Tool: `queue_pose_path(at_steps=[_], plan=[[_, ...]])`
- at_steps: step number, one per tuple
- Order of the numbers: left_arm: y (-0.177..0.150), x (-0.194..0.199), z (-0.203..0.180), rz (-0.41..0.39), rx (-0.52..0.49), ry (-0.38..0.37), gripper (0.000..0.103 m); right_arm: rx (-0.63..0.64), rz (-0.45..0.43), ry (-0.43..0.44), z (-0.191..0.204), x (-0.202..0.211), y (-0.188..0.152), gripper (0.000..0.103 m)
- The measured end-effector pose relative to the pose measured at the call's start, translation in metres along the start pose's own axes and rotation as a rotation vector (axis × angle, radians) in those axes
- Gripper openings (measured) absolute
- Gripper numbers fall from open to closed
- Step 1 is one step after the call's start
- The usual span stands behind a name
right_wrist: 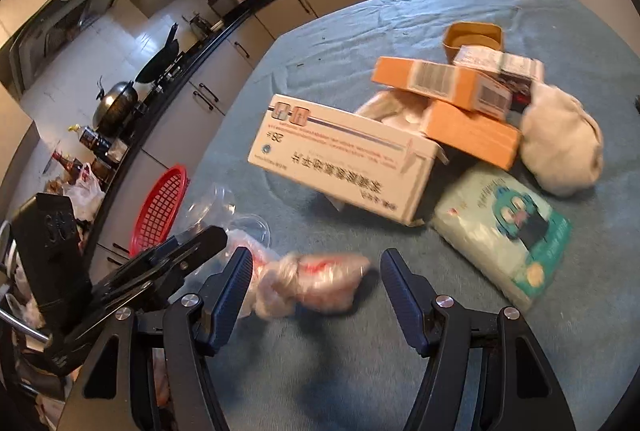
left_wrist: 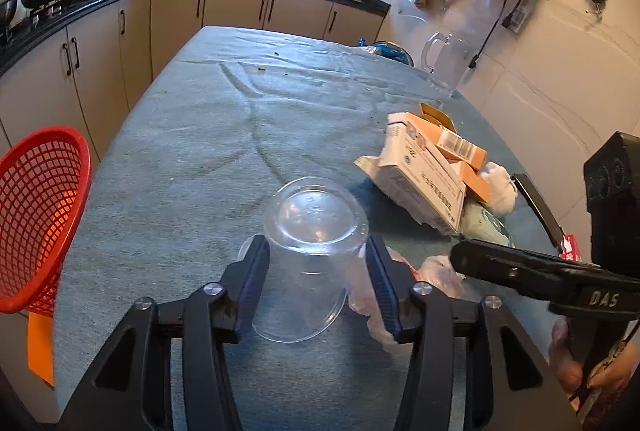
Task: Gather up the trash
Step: 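Lift the cup with left tool while right tool grasps the white plastic bag, then carry the cup and the plastic bag over the red mesh basket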
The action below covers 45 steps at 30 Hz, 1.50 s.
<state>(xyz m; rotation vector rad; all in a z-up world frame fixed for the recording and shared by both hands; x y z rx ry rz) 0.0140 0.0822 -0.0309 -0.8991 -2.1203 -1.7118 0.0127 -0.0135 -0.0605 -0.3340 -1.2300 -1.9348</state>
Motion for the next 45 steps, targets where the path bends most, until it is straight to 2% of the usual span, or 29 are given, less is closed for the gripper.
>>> queue_pose_path(at_steps=[2, 3, 5, 7, 10, 15, 17, 21, 24, 25, 30, 34, 37, 39, 40, 45], plan=[[0.001, 0.0, 0.004, 0.001, 0.015, -0.004, 0.05, 0.01, 0.035, 0.017, 0.002, -0.008, -0.003, 0.069], [0.001, 0.0, 0.007, 0.002, 0.022, -0.003, 0.051, 0.03, 0.062, 0.015, 0.004, -0.011, -0.008, 0.064], [0.001, 0.0, 0.01, 0.003, 0.03, -0.003, 0.057, 0.074, 0.074, 0.011, 0.007, -0.011, -0.014, 0.064], [0.001, -0.001, 0.011, 0.001, 0.031, -0.004, 0.058, 0.147, 0.093, 0.015, 0.015, -0.003, -0.023, 0.064], [0.0, -0.002, 0.014, 0.007, 0.028, 0.002, 0.058, 0.211, 0.164, 0.06, 0.024, 0.006, -0.044, 0.064], [-0.001, -0.007, 0.018, 0.014, 0.018, 0.019, 0.058, 0.369, 0.084, 0.022, 0.033, 0.024, -0.035, 0.064], [-0.001, -0.009, 0.019, 0.016, 0.02, 0.016, 0.043, 0.435, 0.058, 0.03, 0.038, 0.027, -0.029, 0.065], [0.004, -0.006, 0.022, 0.013, 0.002, 0.016, 0.038, 0.651, 0.034, 0.054, 0.055, 0.027, -0.025, 0.065], [0.006, -0.006, 0.025, 0.011, -0.015, 0.029, 0.038, 0.797, 0.071, 0.061, 0.063, 0.018, -0.031, 0.066], [0.006, -0.006, 0.027, 0.015, -0.015, 0.03, 0.038, 0.836, 0.103, 0.088, 0.065, 0.013, -0.034, 0.066], [0.007, -0.008, 0.028, 0.017, -0.022, 0.025, 0.038, 0.958, 0.19, 0.126, 0.066, -0.001, -0.045, 0.066], [0.006, -0.008, 0.028, 0.016, -0.02, 0.025, 0.038, 1.055, 0.257, 0.122, 0.065, -0.02, -0.053, 0.066], [0.007, -0.008, 0.028, 0.013, -0.022, 0.027, 0.038, 1.026, 0.275, 0.098, 0.055, -0.032, -0.051, 0.063], [0.008, -0.008, 0.027, 0.008, -0.033, 0.033, 0.038, 0.969, 0.256, 0.072, 0.054, -0.039, -0.042, 0.05], [0.008, -0.009, 0.026, 0.007, -0.037, 0.035, 0.038, 0.895, 0.244, 0.058, 0.047, -0.039, -0.033, 0.047], [0.01, -0.01, 0.023, -0.015, -0.032, 0.048, 0.038, 0.568, 0.18, 0.07, 0.031, -0.03, -0.013, 0.047]])
Point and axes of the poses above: each gripper's, at about its wrist camera, not at the fingertips, and x roughly against the way its jaws point, z to its left, y to its top, the point moved 10 cm from there along -x, roughly the way its jaws point, and after that the axes turned 11 degrees about -z, right-handed, at the moved point
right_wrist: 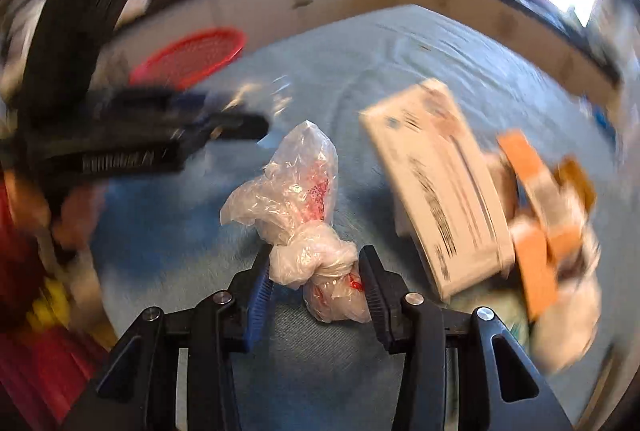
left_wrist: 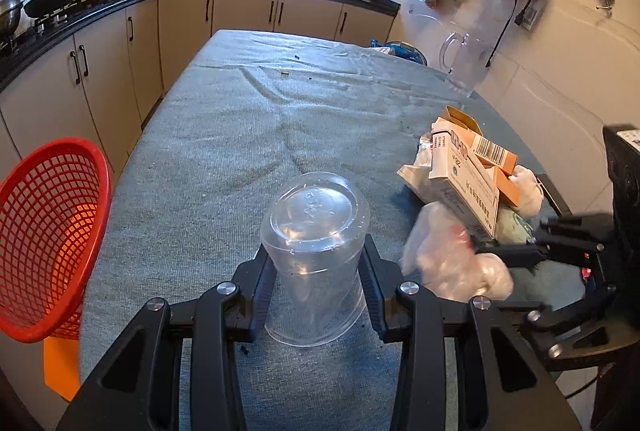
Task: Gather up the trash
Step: 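Carry the cup and the plastic bag over the red mesh basket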
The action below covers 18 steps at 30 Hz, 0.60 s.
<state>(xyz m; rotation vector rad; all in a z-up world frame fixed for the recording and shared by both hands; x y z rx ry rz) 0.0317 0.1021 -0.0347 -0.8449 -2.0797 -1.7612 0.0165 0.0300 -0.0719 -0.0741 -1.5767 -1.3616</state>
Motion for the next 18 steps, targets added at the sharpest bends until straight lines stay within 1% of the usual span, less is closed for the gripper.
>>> queue_pose_path(at_steps=[1, 3, 7, 11, 14, 18], plan=[[0.0, 0.0, 0.0, -0.005, 0.006, -0.001, 0.038, -0.084, -0.032, 0.017, -0.003, 0.005, 0.001, 0.047], [-0.001, 0.001, -0.002, -0.017, 0.02, -0.011, 0.038, -0.21, -0.078, 0.035, -0.009, 0.014, 0.001, 0.046], [0.0, 0.009, -0.005, -0.036, 0.017, -0.021, 0.038, -0.37, -0.152, 0.069, -0.016, 0.025, 0.006, 0.047], [0.008, 0.023, -0.001, -0.066, 0.022, -0.018, 0.038, -0.411, -0.188, 0.09, -0.009, 0.034, 0.016, 0.047], [0.016, 0.037, 0.01, -0.096, 0.038, -0.007, 0.038, -0.414, -0.207, 0.111, 0.002, 0.04, 0.028, 0.047], [0.028, 0.06, 0.036, -0.137, 0.059, 0.026, 0.038, -0.416, -0.216, 0.151, 0.025, 0.033, 0.042, 0.047]])
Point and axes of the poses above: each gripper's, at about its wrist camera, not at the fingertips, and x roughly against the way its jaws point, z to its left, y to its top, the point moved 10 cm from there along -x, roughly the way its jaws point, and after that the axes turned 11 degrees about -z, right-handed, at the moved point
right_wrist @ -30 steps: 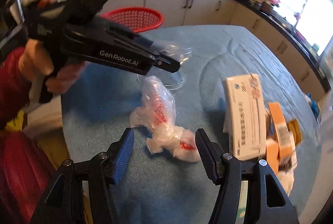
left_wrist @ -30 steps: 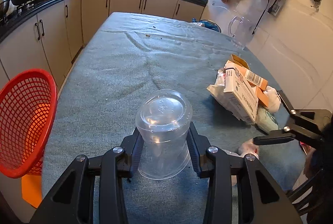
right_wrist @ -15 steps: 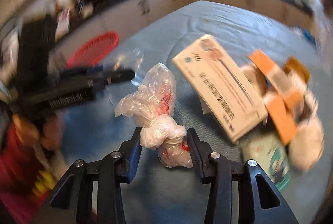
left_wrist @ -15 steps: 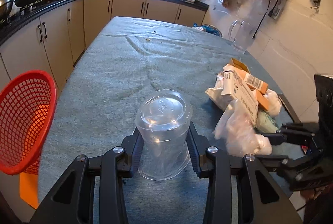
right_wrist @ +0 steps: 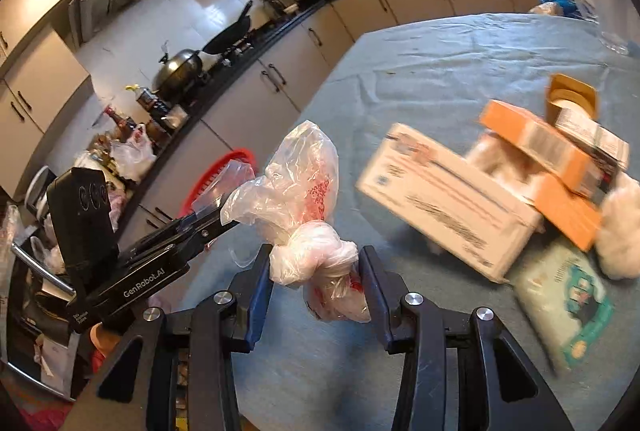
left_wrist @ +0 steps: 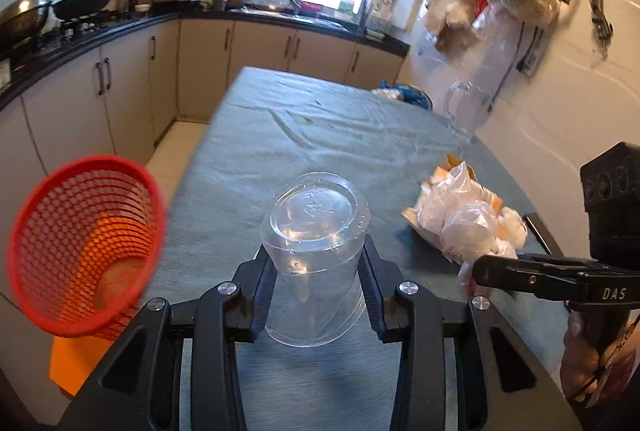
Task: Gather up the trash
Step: 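Carry the cup and the plastic bag over the red mesh basket, then open left tool to drop the cup while right tool drops the bag into basket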
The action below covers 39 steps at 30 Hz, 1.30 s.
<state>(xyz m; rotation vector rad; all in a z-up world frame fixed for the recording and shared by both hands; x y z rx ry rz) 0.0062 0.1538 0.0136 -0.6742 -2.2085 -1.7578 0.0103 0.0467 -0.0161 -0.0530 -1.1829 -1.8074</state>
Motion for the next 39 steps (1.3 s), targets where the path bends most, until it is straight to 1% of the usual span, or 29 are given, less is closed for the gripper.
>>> queue_pose_path(at_steps=[6, 13, 16, 19, 24, 29, 36, 39], plan=[[0.025, 0.031, 0.049, -0.066, 0.044, 0.057, 0.038, -0.006, 0.032, 0.07, 0.04, -0.034, 0.003, 0.047], [0.044, 0.052, 0.122, -0.121, 0.102, 0.161, 0.038, -0.002, 0.061, 0.153, 0.097, -0.083, 0.013, 0.047], [0.041, 0.055, 0.152, -0.128, 0.124, 0.211, 0.038, 0.002, 0.079, 0.178, 0.118, -0.11, 0.016, 0.047], [0.03, 0.052, 0.176, -0.114, 0.149, 0.251, 0.038, -0.007, 0.106, 0.193, 0.133, -0.142, 0.015, 0.047], [0.014, 0.04, 0.211, -0.082, 0.199, 0.284, 0.038, -0.048, 0.144, 0.192, 0.137, -0.185, 0.009, 0.048], [0.001, 0.029, 0.223, -0.055, 0.218, 0.288, 0.038, -0.061, 0.18, 0.166, 0.138, -0.215, -0.001, 0.049], [-0.008, 0.021, 0.232, -0.044, 0.226, 0.303, 0.038, -0.047, 0.191, 0.133, 0.135, -0.228, -0.003, 0.05], [-0.012, 0.019, 0.232, -0.037, 0.232, 0.303, 0.039, -0.046, 0.187, 0.137, 0.136, -0.228, -0.002, 0.057]])
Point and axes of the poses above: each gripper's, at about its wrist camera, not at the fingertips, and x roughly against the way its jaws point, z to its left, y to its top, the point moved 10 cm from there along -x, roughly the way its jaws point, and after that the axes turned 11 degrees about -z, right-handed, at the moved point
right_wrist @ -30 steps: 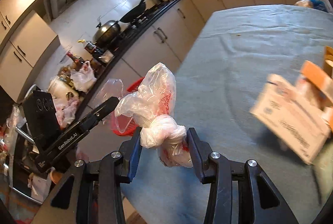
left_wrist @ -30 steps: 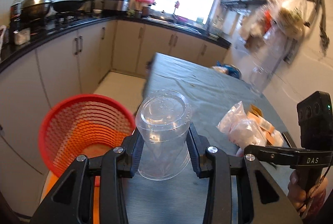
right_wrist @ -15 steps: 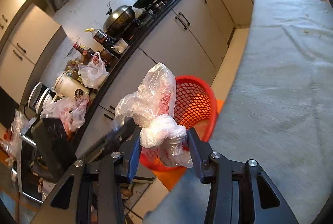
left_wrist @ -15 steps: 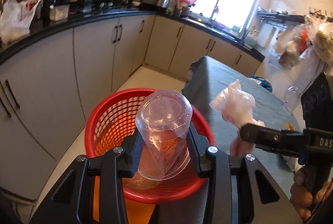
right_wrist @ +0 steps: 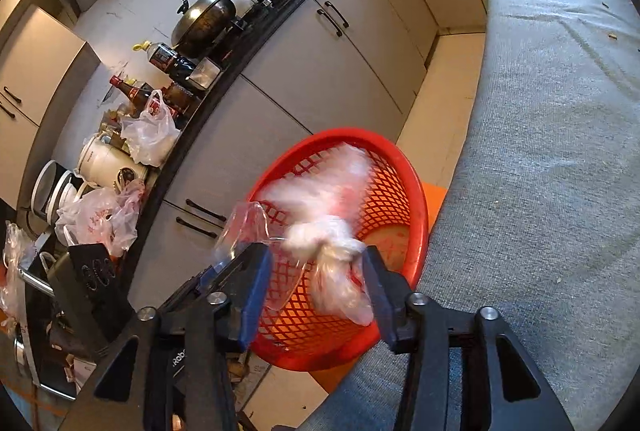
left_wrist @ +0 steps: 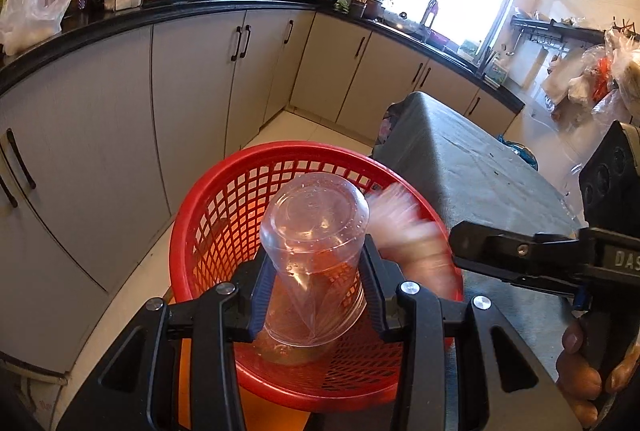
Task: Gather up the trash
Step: 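Open left tool to drop the cup while right tool drops the bag into basket, then return to the table and grasp the long white box with left tool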
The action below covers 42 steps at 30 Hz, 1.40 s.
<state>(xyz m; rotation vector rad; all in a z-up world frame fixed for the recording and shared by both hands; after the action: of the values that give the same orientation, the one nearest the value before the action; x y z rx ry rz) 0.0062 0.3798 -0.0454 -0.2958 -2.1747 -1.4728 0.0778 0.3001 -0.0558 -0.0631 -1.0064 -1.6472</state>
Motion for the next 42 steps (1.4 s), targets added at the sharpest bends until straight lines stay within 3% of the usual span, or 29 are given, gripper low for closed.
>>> queue_pose_path(at_steps=[3, 5, 12, 21, 35, 42], plan=[[-0.001, 0.0, 0.0, 0.003, 0.005, -0.001, 0.042, 0.008, -0.009, 0.004, 0.0, 0.005, 0.001, 0.057], [0.0, 0.001, 0.0, -0.004, 0.015, 0.0, 0.051, 0.008, -0.017, 0.01, 0.001, 0.01, 0.002, 0.057], [0.004, 0.013, -0.007, -0.015, 0.029, -0.011, 0.053, 0.028, -0.054, 0.027, 0.004, 0.042, 0.002, 0.058], [0.004, 0.04, -0.061, -0.044, -0.019, -0.094, 0.058, -0.002, -0.134, 0.047, -0.014, 0.106, -0.007, 0.058], [-0.042, 0.043, -0.195, 0.056, -0.149, -0.269, 0.06, -0.105, -0.286, -0.037, -0.103, 0.236, -0.03, 0.058], [-0.067, 0.034, -0.263, 0.129, -0.233, -0.37, 0.064, -0.166, -0.376, -0.222, -0.186, 0.319, -0.035, 0.063]])
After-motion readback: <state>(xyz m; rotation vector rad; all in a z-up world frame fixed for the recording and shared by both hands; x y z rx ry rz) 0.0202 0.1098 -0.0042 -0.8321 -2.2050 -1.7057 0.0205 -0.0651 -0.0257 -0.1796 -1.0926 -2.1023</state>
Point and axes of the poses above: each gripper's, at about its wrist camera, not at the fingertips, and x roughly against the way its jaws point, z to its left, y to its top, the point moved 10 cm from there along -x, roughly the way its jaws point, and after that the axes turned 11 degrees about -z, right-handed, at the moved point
